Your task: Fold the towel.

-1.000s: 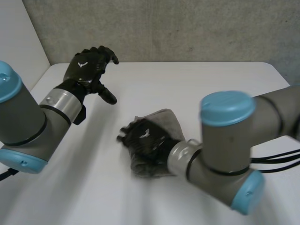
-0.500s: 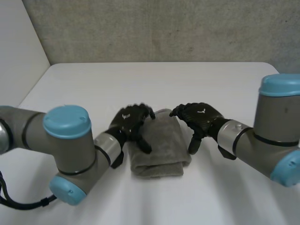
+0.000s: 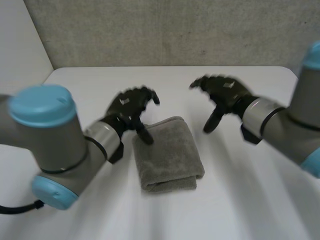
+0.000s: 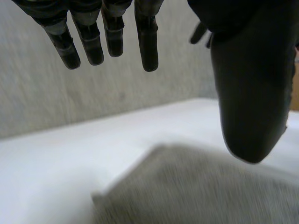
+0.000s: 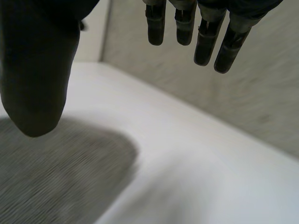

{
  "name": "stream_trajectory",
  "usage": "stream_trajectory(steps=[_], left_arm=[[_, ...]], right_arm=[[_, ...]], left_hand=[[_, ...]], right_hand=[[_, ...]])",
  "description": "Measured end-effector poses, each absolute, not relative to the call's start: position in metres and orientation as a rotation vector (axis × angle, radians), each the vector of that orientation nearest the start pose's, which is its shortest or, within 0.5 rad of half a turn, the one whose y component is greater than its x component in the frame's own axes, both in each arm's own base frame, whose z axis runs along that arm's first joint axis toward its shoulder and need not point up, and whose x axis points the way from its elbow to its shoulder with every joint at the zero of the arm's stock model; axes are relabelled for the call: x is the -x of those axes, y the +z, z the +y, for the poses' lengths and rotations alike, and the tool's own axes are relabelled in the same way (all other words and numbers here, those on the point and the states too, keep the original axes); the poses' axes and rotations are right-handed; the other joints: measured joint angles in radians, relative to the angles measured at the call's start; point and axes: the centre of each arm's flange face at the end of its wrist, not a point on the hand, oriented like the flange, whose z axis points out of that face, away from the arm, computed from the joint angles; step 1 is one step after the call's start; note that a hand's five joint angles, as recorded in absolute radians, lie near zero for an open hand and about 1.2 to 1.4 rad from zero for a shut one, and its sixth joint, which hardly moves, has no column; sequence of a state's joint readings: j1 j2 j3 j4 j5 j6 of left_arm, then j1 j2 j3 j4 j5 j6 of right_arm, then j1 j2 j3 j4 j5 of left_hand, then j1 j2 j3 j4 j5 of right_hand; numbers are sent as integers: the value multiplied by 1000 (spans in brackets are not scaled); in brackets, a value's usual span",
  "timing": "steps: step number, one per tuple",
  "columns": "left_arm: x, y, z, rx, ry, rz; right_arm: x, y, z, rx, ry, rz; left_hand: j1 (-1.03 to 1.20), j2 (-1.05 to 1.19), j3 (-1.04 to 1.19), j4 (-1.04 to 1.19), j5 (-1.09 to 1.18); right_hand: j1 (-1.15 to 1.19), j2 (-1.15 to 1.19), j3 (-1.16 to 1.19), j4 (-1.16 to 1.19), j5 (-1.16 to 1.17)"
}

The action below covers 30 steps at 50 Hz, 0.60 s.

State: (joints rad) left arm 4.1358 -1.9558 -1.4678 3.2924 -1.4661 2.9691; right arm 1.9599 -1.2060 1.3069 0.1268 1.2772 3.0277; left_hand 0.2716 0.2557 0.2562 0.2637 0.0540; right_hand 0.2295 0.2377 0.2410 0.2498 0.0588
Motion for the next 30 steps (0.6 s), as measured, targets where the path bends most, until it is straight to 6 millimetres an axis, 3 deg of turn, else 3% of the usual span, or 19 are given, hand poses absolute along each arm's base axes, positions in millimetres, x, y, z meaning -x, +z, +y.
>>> stream_trajectory(steps=[6,12,19,30], left_arm=[[296,285,-246,439,1778,-1901],[266,324,-257,353,1942,-1925],[253,336,-260,286,2007,-1972],[252,334,-255,292,1972,-2016]], right_arm=[[-252,314,-286,595,-1955,2031],[-228,344,-291,470,-2126,2050],[-220,348,-294,470,-2145,2102],[-220,347,-293,488,-2130,2115]], left_hand=[[0,0,0,0,-1],[0,-1,0,0,-1],[0,-1,0,0,-2],[0,-1,0,0,-4]], right_hand=[[-1,0,0,0,0],[-1,0,0,0,0],[-1,0,0,0,0],[-1,0,0,0,0]])
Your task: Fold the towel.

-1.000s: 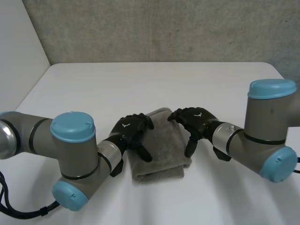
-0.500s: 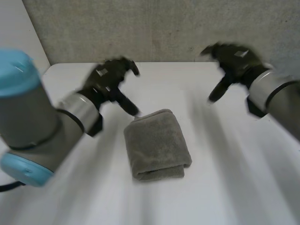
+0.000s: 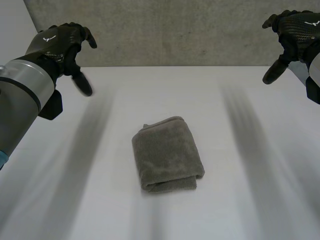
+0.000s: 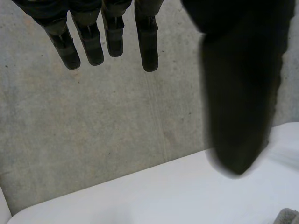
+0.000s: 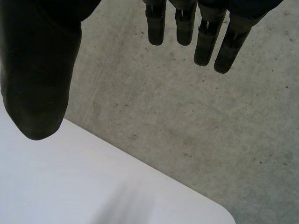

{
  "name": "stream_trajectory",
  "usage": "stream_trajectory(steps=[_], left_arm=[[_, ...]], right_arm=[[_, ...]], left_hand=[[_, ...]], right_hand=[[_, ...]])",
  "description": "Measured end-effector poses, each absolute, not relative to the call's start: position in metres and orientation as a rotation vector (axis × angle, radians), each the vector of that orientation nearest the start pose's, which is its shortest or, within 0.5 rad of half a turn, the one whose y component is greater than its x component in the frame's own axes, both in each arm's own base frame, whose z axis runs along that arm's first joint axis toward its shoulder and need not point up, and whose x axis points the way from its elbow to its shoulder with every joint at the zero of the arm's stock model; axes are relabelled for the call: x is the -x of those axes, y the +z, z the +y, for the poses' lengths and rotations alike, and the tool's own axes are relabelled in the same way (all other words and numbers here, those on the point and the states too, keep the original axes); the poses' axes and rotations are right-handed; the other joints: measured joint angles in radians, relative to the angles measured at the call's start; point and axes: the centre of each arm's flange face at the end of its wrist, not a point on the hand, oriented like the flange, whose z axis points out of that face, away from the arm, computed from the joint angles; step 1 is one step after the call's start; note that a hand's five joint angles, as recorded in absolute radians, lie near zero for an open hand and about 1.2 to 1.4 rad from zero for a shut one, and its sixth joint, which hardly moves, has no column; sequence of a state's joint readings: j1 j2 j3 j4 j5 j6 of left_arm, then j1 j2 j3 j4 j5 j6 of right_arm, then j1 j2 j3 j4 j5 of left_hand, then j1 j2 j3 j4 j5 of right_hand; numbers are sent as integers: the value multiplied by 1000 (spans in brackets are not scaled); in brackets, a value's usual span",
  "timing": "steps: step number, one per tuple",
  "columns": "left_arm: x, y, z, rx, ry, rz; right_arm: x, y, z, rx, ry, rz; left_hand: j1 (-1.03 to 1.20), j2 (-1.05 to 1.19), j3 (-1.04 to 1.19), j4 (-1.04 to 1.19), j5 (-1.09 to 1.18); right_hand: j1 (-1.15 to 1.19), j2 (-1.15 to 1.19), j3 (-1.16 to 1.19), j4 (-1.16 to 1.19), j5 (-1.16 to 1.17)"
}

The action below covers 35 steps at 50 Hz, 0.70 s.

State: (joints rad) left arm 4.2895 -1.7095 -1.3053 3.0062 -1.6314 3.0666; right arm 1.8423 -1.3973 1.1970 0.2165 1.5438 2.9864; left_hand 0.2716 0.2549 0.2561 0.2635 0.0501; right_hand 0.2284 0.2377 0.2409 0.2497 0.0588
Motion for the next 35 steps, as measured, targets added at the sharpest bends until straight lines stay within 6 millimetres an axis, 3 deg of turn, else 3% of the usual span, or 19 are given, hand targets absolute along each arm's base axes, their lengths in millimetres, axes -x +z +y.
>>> stream_trajectory(steps=[35], left_arm=[[251,331,-255,-361,-2359,2478]], right_arm=[[-221,342,-293,496,-2110,2128]], left_hand=[[0,0,0,0,-1]], right_hand=[[1,0,0,0,0]])
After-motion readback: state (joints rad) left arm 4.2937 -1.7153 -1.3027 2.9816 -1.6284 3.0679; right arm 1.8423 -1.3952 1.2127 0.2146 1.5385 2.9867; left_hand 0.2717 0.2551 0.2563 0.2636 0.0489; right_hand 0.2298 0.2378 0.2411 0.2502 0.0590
